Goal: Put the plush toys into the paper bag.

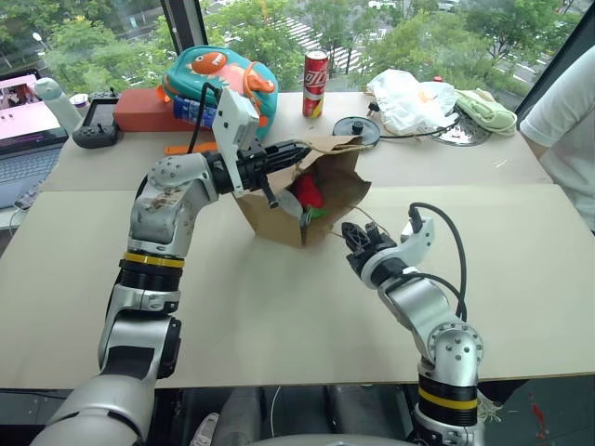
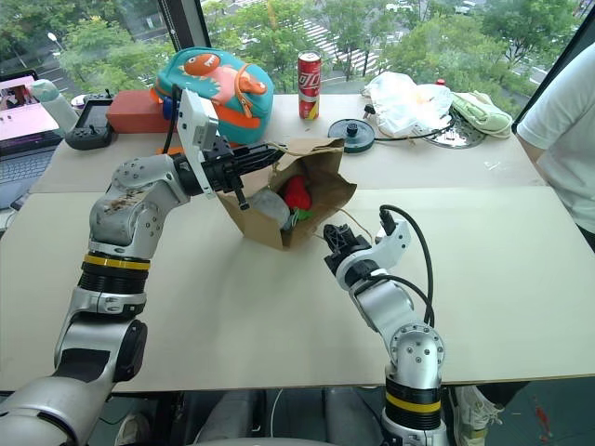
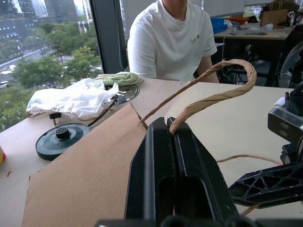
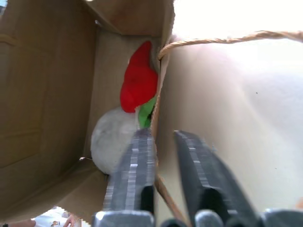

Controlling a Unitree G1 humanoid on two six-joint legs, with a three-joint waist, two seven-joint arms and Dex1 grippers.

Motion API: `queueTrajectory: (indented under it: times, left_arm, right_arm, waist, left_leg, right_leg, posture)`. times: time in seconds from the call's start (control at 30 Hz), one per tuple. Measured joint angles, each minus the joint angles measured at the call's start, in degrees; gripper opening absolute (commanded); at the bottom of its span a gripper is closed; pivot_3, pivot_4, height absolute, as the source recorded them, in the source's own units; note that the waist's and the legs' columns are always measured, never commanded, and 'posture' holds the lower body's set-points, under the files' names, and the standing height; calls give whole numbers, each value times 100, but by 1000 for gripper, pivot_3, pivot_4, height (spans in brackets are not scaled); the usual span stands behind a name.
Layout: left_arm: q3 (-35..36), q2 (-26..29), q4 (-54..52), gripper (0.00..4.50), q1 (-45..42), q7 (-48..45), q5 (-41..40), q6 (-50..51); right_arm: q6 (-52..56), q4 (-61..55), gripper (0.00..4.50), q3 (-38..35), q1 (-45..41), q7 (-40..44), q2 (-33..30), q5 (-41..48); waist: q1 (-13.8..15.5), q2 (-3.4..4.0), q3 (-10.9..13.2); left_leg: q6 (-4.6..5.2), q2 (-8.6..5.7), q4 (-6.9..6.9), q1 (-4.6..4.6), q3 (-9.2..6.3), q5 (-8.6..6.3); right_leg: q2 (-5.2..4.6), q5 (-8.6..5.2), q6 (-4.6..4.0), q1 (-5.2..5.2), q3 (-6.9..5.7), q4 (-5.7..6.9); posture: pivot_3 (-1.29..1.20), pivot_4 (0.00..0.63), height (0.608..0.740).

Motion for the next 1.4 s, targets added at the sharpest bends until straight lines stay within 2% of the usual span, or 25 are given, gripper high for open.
queueTrajectory:
  times: [0.17, 0.4, 0.57, 0.73, 0.97, 1.07, 1.1, 1.13, 1.23, 1.27, 1.3, 1.4]
  left_arm:
    - [2, -9, 6, 0, -7, 24, -1, -4]
    - [116, -175, 8, 0, -57, 201, -87, 103]
    - [554, -553, -36, 0, -331, 675, -751, 763]
    - [852, -576, -167, 0, -305, 973, -1063, 1154]
    - [757, -317, -258, 0, 658, 771, -1144, 1414]
    - [751, -261, -90, 0, 684, 716, -1107, 1356]
    - [754, -240, -45, 0, 674, 716, -1081, 1300]
    - [753, -236, -20, 0, 670, 717, -1059, 1257]
    - [744, -233, -7, 0, 670, 722, -1031, 1227]
    - [738, -233, -14, 581, 671, 723, -1031, 1229]
    - [734, -235, -35, 688, 676, 725, -1034, 1241]
    - [701, -253, -204, 1795, 713, 725, -1109, 1372]
  right_arm:
    - [46, -14, 59, 50, -516, 105, -413, -432]
    - [192, -365, 59, 73, -1328, 677, -1174, -1037]
    - [671, -714, 59, 242, -1892, 952, -1731, -1032]
    - [1130, -810, 59, 499, -2145, 967, -1898, -1030]
    - [1442, -786, 59, 606, -2148, 934, -1855, -1056]
    - [1580, -783, 59, 635, -2148, 973, -1867, -1091]
    - [1627, -781, 634, 640, -2149, 1003, -1880, -1106]
    - [1655, -780, 778, 640, -2149, 1018, -1884, -1118]
    - [1784, -746, 1862, 641, -2149, 1064, -1885, -1156]
    - [1806, -733, 2190, 642, -2149, 1071, -1885, -1159]
    - [1819, -722, 2459, 642, -2148, 1080, -1884, -1160]
    - [1906, -722, 3522, 640, -2148, 1116, -1854, -1150]
  waist:
    - [0, 0, 0]
    - [26, 0, 0]
    - [46, 0, 0]
    - [32, 0, 0]
    - [43, 0, 0]
    - [76, 0, 0]
    - [93, 0, 0]
    - [105, 0, 0]
    - [122, 0, 0]
    - [122, 0, 0]
    - [123, 0, 0]
    - [123, 0, 0]
  left_leg:
    - [0, 1, 5, 2, 0, 0]
    - [0, -1, 5, -2, 0, 0]
    - [1, -1, 10, -4, -2, 0]
    - [1, 0, 8, 2, -2, 0]
    - [0, 0, 10, -1, -3, 0]
    - [0, -1, 14, 0, -3, 0]
    - [0, -2, 14, 0, -2, 0]
    - [0, -2, 15, 0, -2, 0]
    - [0, -1, 15, 0, -2, 0]
    - [0, -1, 15, 0, -2, 0]
    - [0, -1, 14, -1, -2, 0]
    - [0, 0, 13, -1, -2, 0]
  right_leg:
    - [2, 0, 0, 0, 1, 6]
    - [0, 0, 0, 0, 0, 5]
    - [0, 0, 0, 1, -2, 6]
    - [1, 0, -1, 1, -2, 11]
    - [0, 1, -2, -1, -3, 22]
    - [-1, 1, -2, 0, -3, 15]
    - [-1, 1, -2, 0, -3, 14]
    - [-1, 1, -2, 1, -3, 14]
    - [-1, 1, -2, 1, -3, 14]
    - [-1, 1, -2, 0, -3, 14]
    - [0, 1, -2, 0, -3, 14]
    - [0, 1, -2, 0, -3, 15]
  posture:
    - [0, 150, 739]
    - [0, 150, 739]
    - [0, 150, 739]
    - [0, 150, 739]
    - [0, 150, 739]
    - [0, 150, 739]
    - [0, 150, 739]
    - [0, 150, 739]
    - [0, 150, 739]
    - [0, 150, 739]
    - [0, 150, 739]
    - [0, 150, 739]
